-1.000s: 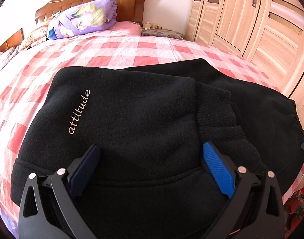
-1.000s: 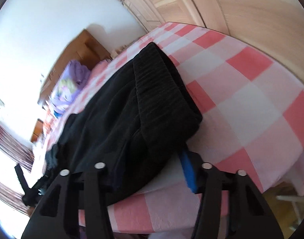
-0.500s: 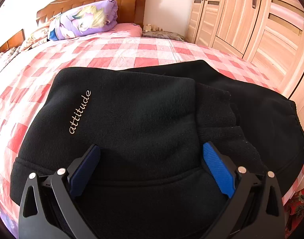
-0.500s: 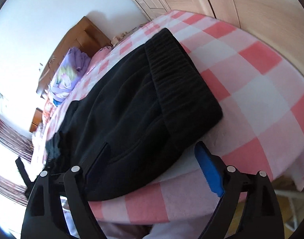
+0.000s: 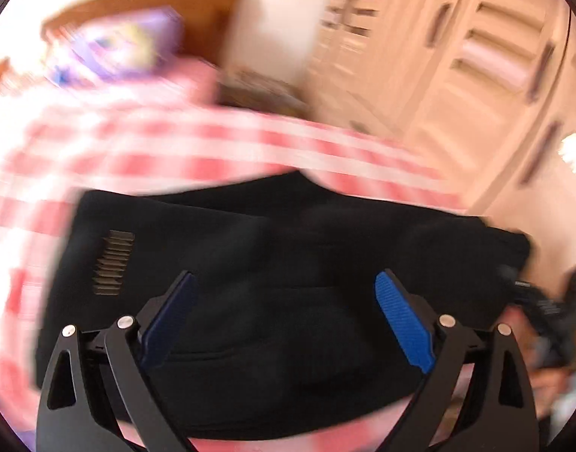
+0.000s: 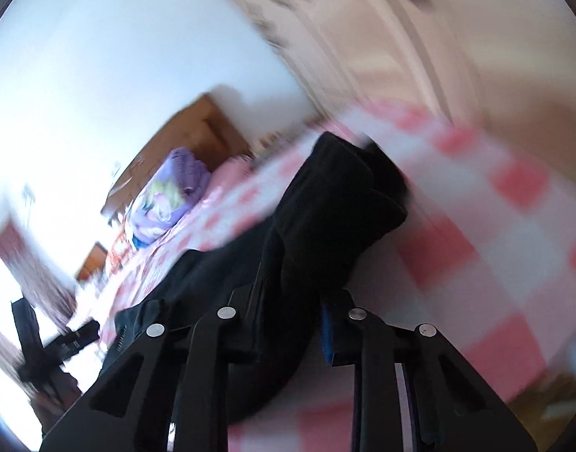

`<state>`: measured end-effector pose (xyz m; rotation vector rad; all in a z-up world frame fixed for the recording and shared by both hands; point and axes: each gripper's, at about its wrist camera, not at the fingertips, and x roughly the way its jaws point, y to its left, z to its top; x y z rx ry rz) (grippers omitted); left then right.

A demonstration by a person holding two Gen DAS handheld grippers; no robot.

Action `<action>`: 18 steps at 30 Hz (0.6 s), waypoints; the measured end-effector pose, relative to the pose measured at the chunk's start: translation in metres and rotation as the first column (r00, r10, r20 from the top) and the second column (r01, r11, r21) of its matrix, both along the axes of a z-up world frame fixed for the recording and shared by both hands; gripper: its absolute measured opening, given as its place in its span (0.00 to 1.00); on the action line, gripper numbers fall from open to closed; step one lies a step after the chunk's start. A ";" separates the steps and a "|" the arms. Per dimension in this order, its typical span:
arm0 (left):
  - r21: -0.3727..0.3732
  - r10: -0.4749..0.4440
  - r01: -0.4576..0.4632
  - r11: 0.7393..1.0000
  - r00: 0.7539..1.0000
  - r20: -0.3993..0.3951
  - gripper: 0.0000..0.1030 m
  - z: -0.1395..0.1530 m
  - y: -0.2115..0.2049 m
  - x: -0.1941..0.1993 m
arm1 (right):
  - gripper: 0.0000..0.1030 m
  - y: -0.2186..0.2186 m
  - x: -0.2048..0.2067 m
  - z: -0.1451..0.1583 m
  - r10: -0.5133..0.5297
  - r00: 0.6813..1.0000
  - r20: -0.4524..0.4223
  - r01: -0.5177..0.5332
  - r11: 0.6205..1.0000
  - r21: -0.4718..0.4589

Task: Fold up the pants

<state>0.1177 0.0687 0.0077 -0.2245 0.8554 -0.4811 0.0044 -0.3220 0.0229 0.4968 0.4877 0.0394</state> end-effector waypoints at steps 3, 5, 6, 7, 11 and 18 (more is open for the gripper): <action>-0.222 -0.099 0.064 0.973 0.984 -0.150 0.93 -0.014 0.008 0.036 | 0.23 0.060 0.017 0.037 0.103 0.993 0.063 -0.090 0.978 -0.191; -0.381 -0.187 0.099 0.919 0.962 -0.201 0.93 -0.026 0.018 0.057 | 0.23 0.116 0.024 0.052 0.195 0.977 0.086 -0.152 0.921 -0.357; -0.455 -0.221 0.095 0.885 0.948 -0.230 0.93 -0.033 0.024 0.063 | 0.23 0.138 0.024 0.052 0.231 0.969 0.086 -0.176 0.893 -0.414; -0.527 -0.234 0.065 0.848 0.936 -0.262 0.93 -0.041 0.034 0.069 | 0.23 0.170 0.022 0.048 0.289 0.955 0.071 -0.218 0.841 -0.495; -0.607 -0.145 -0.112 0.787 0.922 -0.359 0.93 -0.075 0.088 0.070 | 0.23 0.268 0.011 -0.003 0.454 0.888 -0.077 -0.363 0.588 -0.723; -0.662 -0.217 -0.059 0.747 0.920 -0.327 0.93 -0.080 0.116 0.061 | 0.23 0.304 -0.007 -0.047 0.472 0.873 -0.123 -0.330 0.387 -0.861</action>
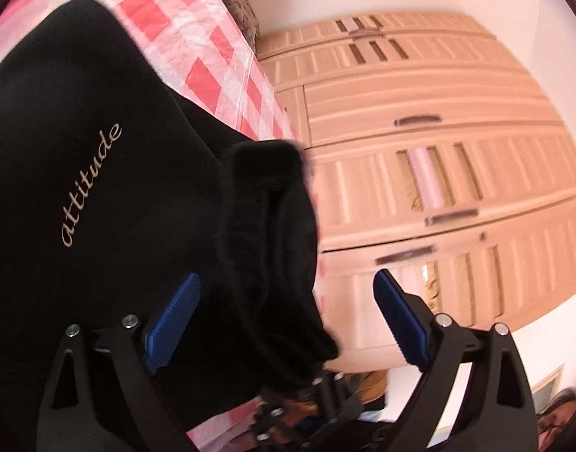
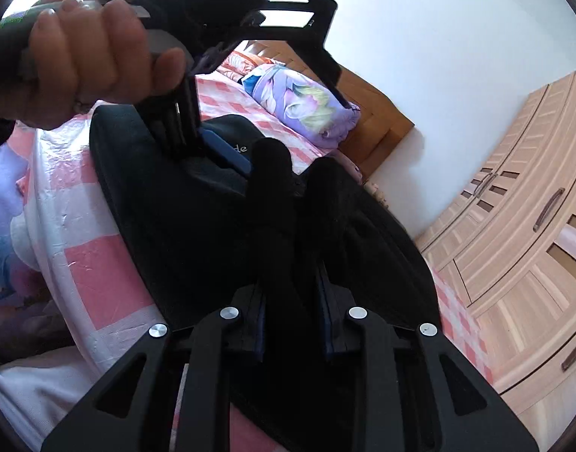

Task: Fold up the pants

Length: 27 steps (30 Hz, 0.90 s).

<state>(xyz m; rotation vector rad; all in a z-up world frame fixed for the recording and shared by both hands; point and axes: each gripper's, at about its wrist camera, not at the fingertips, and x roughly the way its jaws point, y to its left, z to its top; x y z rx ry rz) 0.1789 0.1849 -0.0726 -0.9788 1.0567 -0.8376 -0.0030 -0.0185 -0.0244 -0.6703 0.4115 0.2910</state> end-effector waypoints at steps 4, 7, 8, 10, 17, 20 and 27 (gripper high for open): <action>0.084 -0.050 0.049 0.995 0.999 0.011 0.98 0.010 -0.017 0.001 | 0.22 -0.005 -0.009 0.010 -0.002 0.998 0.062 0.002 1.000 -0.010; 0.114 -0.113 0.108 0.988 0.993 0.044 0.98 0.030 -0.033 -0.003 | 0.22 -0.002 -0.021 0.009 0.000 0.994 0.112 0.006 0.998 -0.056; 0.158 -0.136 0.125 0.979 0.989 0.059 0.98 0.040 -0.041 -0.002 | 0.22 0.001 -0.018 0.008 0.003 0.992 0.124 0.006 0.997 -0.076; 0.265 -0.180 0.162 0.951 0.983 0.046 0.98 0.049 -0.060 -0.001 | 0.22 0.004 -0.019 0.004 0.011 0.990 0.141 0.005 0.994 -0.113; 0.578 -0.331 0.360 0.733 0.930 -0.159 0.80 0.033 -0.145 0.023 | 0.25 0.002 -0.028 0.000 0.053 0.985 0.163 -0.024 0.984 -0.175; 0.650 -0.331 0.344 0.677 0.932 -0.148 0.52 0.036 -0.154 0.024 | 0.48 -0.022 -0.039 0.011 0.049 0.989 0.142 -0.038 0.996 -0.075; 0.608 -0.309 0.284 0.741 0.949 -0.067 0.24 0.051 -0.138 0.014 | 0.84 -0.145 -0.041 0.026 -0.209 0.976 -0.062 0.217 0.899 0.381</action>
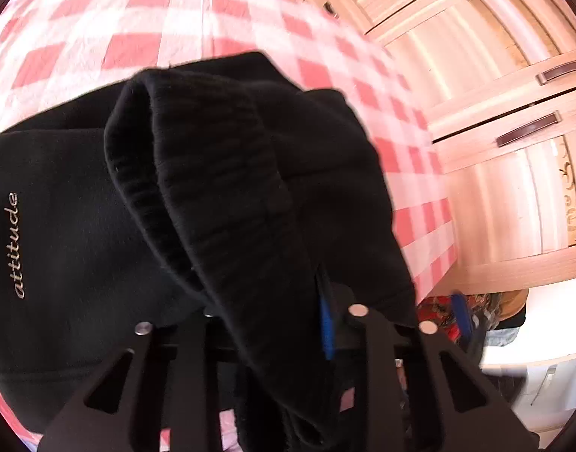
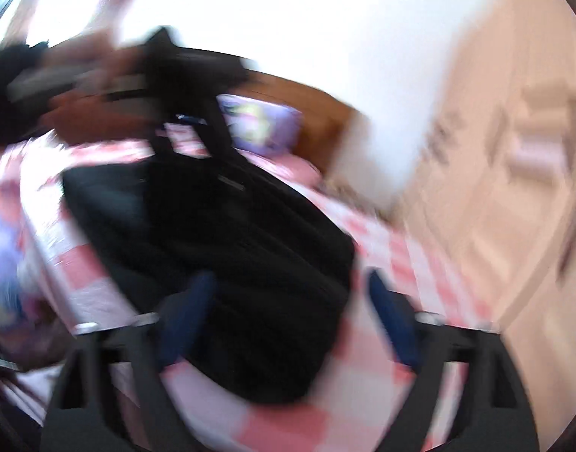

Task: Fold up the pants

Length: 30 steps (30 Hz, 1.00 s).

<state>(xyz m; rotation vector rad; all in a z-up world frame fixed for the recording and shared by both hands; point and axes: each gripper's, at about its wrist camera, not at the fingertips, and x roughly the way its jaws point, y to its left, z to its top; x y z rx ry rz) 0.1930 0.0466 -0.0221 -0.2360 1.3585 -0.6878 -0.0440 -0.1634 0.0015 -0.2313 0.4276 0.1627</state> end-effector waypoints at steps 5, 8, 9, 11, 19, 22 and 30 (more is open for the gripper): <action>-0.053 -0.014 0.019 0.998 0.996 0.091 0.22 0.060 -0.024 -0.007 | 0.84 -0.028 -0.007 -0.014 -0.009 0.995 -0.099 0.023 0.989 0.143; -0.057 -0.047 0.056 0.997 0.988 0.147 0.22 0.102 -0.057 -0.010 | 0.84 -0.004 -0.001 -0.016 -0.007 0.996 -0.084 0.014 0.997 0.082; -0.054 -0.063 0.073 0.996 0.985 0.160 0.22 0.115 -0.068 -0.010 | 0.84 0.005 0.004 -0.017 0.000 0.997 -0.078 0.006 0.997 0.080; -0.044 -0.084 0.093 0.995 0.981 0.177 0.22 0.133 -0.082 -0.010 | 0.84 0.013 0.005 -0.019 -0.008 0.997 -0.073 0.014 0.997 0.076; -0.034 0.011 -0.004 0.999 0.977 0.211 0.21 0.166 0.000 -0.002 | 0.84 0.053 0.005 -0.029 -0.117 0.991 0.064 0.127 0.974 -0.189; -0.048 0.118 -0.112 0.993 0.983 0.140 0.22 0.130 0.081 0.007 | 0.84 0.069 0.004 -0.026 -0.094 0.989 0.118 0.121 0.961 -0.250; -0.325 0.292 -0.341 0.882 0.937 -0.191 0.23 -0.068 0.235 0.025 | 0.84 0.098 0.012 -0.050 -0.028 0.998 0.051 0.045 0.934 -0.354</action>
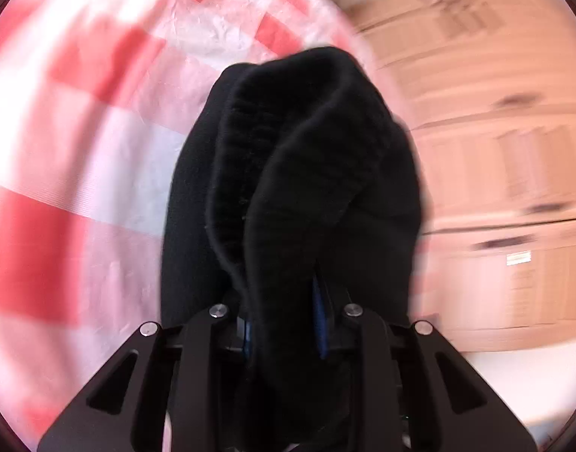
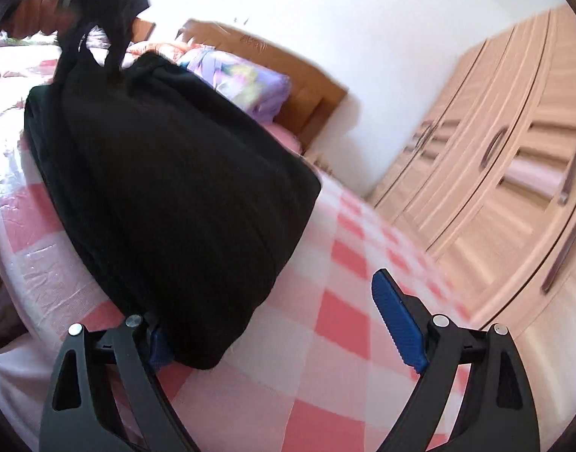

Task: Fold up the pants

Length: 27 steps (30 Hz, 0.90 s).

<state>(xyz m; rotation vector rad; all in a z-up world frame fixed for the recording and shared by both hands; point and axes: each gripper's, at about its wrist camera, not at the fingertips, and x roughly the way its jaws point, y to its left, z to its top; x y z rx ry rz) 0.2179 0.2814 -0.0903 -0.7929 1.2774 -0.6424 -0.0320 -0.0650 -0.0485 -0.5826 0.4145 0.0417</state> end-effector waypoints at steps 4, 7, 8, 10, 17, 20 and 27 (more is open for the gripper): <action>-0.011 -0.007 0.007 1.000 0.998 0.065 0.29 0.004 0.000 -0.010 | 0.84 -0.005 0.003 0.003 0.002 0.999 -0.037 -0.001 0.999 0.044; 0.014 -0.001 0.000 1.000 0.999 0.046 0.42 0.015 0.005 -0.022 | 0.84 -0.003 -0.006 0.004 0.033 0.998 -0.046 -0.032 0.999 0.034; 0.056 0.011 -0.014 0.998 0.998 0.055 0.44 0.021 0.010 -0.026 | 0.84 -0.004 -0.015 0.008 0.087 0.994 -0.059 -0.084 0.995 0.056; 0.222 0.124 -0.138 0.965 0.989 0.075 0.56 0.041 0.035 -0.047 | 0.84 -0.012 -0.037 0.019 0.233 0.968 -0.088 -0.219 0.965 0.147; 0.267 0.087 -0.201 0.943 0.919 0.385 0.66 0.125 0.005 -0.117 | 0.89 -0.100 0.011 0.086 0.434 0.898 -0.070 -0.244 0.624 0.742; 0.396 -0.107 -0.118 0.911 0.858 0.502 0.80 0.141 -0.072 -0.120 | 0.90 -0.110 0.095 0.098 0.487 0.862 -0.141 -0.136 0.490 0.861; 0.529 -0.284 0.017 0.849 0.858 0.429 0.80 0.069 -0.130 -0.123 | 0.96 -0.038 0.242 0.058 0.720 0.568 -0.397 0.136 0.394 0.909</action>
